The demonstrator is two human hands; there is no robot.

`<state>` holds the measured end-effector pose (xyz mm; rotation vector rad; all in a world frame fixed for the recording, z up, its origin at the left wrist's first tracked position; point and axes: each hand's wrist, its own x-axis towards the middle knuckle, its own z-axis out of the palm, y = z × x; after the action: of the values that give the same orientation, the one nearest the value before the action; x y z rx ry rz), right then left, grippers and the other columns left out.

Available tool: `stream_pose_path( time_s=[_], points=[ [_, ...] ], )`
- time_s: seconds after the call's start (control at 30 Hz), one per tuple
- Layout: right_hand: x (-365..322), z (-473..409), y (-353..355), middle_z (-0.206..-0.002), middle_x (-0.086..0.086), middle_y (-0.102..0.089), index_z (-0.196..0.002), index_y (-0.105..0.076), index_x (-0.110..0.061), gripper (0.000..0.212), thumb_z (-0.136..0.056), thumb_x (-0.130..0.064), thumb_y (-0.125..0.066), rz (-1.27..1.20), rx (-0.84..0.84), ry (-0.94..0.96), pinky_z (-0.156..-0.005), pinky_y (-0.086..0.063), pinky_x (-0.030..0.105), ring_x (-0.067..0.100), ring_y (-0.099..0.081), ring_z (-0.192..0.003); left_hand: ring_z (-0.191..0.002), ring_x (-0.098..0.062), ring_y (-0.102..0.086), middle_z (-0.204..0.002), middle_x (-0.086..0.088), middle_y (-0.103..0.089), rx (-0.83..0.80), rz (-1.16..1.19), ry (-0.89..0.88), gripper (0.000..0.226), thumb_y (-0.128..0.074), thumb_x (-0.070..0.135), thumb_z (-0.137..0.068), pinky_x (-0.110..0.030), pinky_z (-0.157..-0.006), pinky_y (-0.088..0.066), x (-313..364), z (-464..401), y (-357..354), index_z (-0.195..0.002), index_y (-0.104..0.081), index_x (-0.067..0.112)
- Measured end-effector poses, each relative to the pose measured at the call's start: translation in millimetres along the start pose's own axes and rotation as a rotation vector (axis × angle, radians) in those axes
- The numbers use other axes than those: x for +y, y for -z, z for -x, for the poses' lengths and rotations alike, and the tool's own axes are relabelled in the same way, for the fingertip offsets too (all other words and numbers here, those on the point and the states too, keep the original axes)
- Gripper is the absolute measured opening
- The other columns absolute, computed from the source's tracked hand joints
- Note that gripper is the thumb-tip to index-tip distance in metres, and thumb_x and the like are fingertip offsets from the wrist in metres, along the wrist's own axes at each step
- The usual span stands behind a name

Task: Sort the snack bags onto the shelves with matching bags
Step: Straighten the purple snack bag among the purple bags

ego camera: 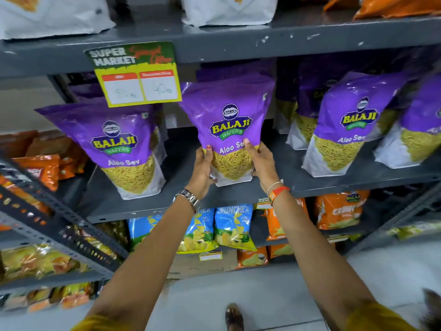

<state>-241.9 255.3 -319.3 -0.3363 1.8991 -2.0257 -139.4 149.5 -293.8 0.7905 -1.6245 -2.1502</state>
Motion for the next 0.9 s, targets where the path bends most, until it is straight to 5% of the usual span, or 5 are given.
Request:
stream_pose_path(
  time_s=[0.5,0.9],
  points=[
    [14.1,-5.7,16.1,-0.118,0.008,-0.068,-0.119,-0.06,-0.021,0.047,-0.083,-0.051,-0.063,-0.009,0.098,-0.057,-0.095,-0.055,0.046,0.023,-0.067,-0.105,-0.122,-0.026,-0.049,-0.141,0.001,-0.046,-0.052,-0.162,0.075,0.048,-0.032,0.05,-0.093,-0.059,-0.091,-0.045,-12.7,-16.1,-18.1,-0.136,-0.027,0.027],
    [14.8,-7.0,21.2,-0.117,0.007,-0.069,-0.115,-0.06,-0.027,0.063,-0.066,-0.066,-0.065,-0.036,0.099,-0.071,-0.096,-0.054,0.048,0.024,-0.067,-0.105,-0.131,-0.03,-0.043,-0.145,-0.001,-0.041,-0.115,-0.179,0.079,0.048,-0.031,0.05,-0.093,-0.067,-0.099,-0.038,-10.0,-16.0,-21.7,-0.135,-0.025,0.028]
  ],
)
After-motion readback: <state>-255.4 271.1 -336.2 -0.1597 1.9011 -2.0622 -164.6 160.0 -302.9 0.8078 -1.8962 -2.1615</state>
